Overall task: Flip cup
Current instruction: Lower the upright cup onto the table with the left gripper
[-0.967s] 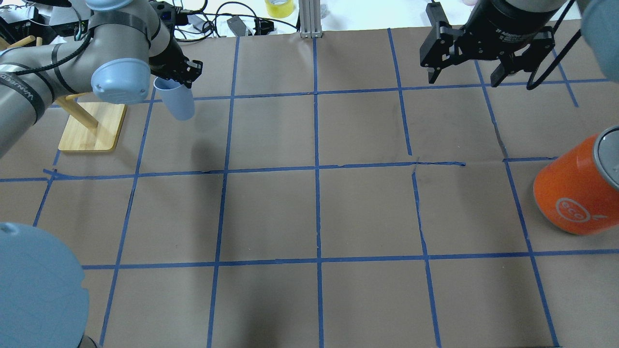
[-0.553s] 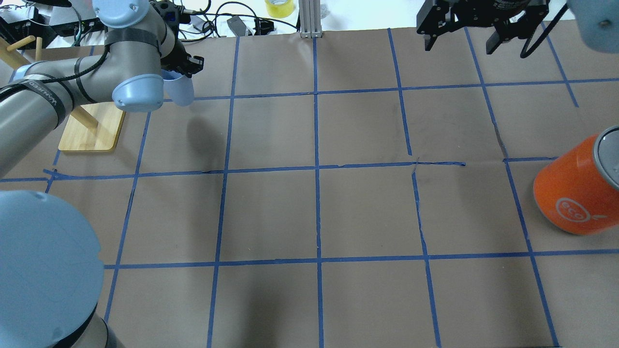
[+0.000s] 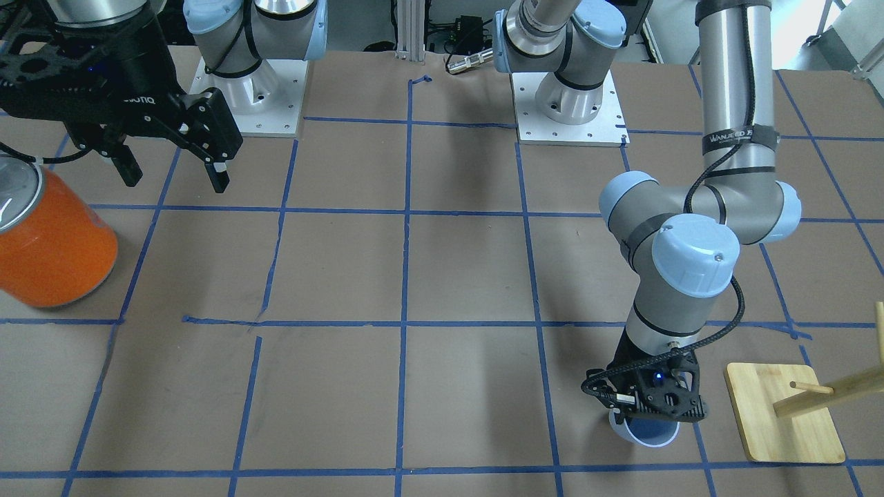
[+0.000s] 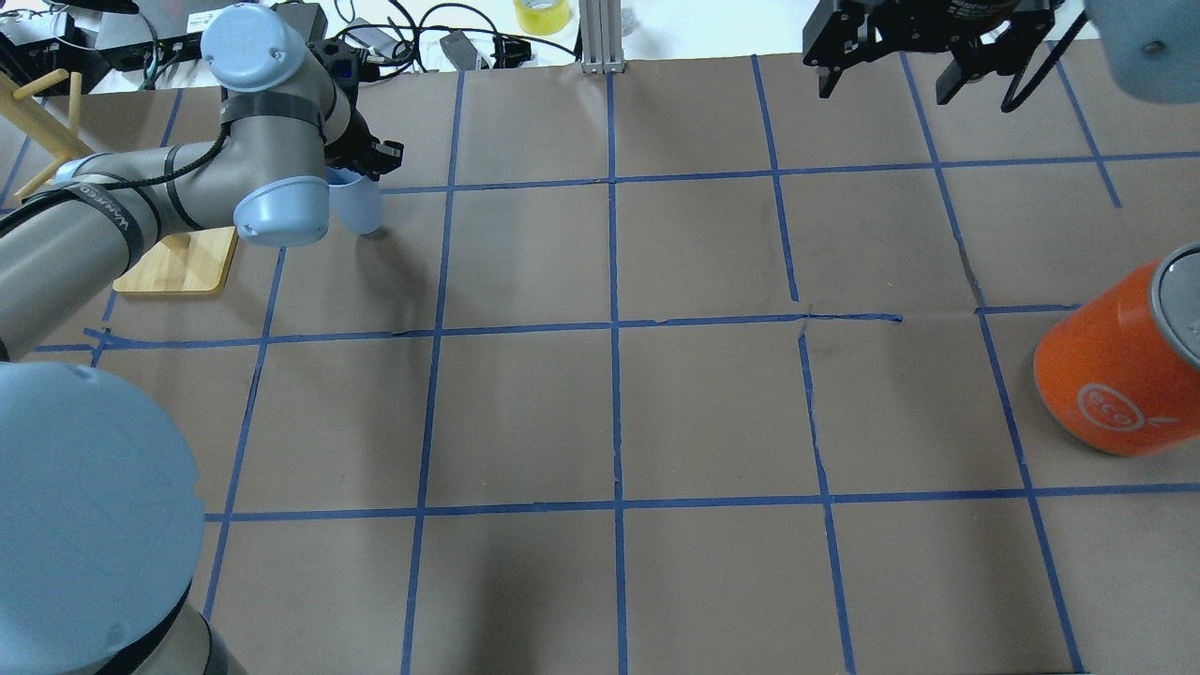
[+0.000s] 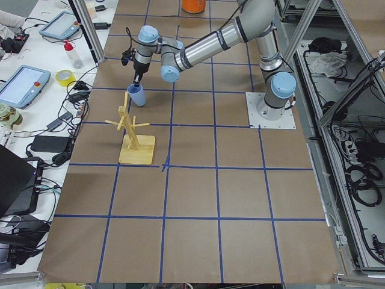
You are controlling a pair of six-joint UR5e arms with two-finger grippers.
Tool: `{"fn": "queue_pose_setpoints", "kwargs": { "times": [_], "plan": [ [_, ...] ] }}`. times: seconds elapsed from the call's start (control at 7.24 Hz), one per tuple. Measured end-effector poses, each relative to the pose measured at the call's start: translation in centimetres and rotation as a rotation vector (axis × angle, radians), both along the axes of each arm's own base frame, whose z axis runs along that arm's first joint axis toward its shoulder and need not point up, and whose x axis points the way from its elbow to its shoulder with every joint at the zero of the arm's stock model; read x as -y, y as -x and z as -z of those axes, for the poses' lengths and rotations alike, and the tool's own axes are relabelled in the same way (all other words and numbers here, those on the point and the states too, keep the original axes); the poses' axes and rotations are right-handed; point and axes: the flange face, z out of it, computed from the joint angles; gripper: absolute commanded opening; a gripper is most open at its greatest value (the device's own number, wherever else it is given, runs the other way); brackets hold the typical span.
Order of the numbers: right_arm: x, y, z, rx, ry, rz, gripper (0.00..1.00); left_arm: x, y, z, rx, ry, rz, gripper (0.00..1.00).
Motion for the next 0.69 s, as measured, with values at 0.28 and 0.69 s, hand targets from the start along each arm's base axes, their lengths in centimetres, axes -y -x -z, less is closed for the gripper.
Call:
{"fn": "queue_pose_setpoints", "kwargs": {
  "times": [0.28, 0.69],
  "plan": [
    [-0.01, -0.01, 0.08, 0.0, -0.002, -0.001, 1.0, -0.29, -0.1, 0.27, 0.001, 0.004, -0.002, 0.0],
    [-0.04, -0.01, 0.15, 0.0, -0.003, -0.001, 1.0, -0.84, -0.79, 0.72, 0.005, 0.048, -0.014, 0.68]
  ]
}}
